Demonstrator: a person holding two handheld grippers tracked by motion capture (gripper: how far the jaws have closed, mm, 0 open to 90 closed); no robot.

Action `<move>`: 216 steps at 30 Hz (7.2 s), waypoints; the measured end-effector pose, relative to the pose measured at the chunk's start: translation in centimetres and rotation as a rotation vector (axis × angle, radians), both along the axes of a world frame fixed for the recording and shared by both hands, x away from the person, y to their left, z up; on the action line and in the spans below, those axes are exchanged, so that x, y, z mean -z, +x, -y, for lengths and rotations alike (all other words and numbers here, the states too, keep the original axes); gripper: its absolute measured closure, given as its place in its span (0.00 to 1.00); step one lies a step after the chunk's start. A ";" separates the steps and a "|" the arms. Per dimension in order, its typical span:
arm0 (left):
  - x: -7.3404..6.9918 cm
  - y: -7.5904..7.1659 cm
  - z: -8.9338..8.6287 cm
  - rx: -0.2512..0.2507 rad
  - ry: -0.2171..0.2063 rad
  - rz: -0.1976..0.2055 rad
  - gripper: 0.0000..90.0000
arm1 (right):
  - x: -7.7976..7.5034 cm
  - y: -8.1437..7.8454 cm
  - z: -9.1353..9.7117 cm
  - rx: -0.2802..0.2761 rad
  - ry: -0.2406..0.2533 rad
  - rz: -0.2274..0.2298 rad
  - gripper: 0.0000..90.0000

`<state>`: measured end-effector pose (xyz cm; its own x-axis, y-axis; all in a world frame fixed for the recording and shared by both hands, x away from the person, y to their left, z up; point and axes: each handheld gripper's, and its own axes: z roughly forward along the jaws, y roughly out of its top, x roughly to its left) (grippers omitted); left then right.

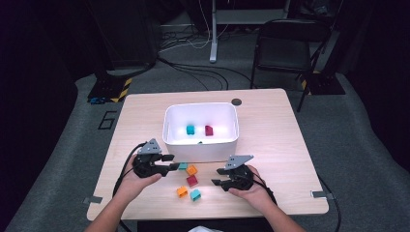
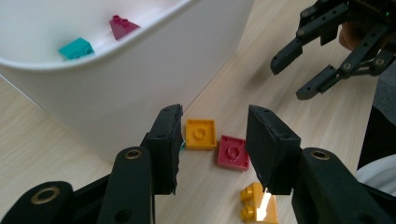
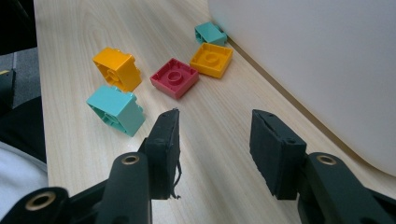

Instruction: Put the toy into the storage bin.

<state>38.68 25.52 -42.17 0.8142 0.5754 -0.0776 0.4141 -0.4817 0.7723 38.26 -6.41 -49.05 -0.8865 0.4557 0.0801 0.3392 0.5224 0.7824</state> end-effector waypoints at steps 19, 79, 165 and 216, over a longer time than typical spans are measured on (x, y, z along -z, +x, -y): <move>4.6 -2.4 1.3 0.031 0.011 -0.046 0.62 | 0.2 0.5 -0.5 -0.012 -0.003 -0.005 0.58; 3.7 -0.4 0.9 0.017 0.033 -0.097 0.74 | 0.3 0.4 -0.2 -0.009 -0.012 -0.004 0.58; -5.6 14.0 9.9 0.024 -0.007 -0.016 0.74 | 0.3 0.6 0.4 0.002 -0.012 -0.004 0.58; -8.0 8.4 6.4 0.045 0.006 0.076 0.63 | 0.6 0.5 0.4 0.006 -0.012 -0.014 0.58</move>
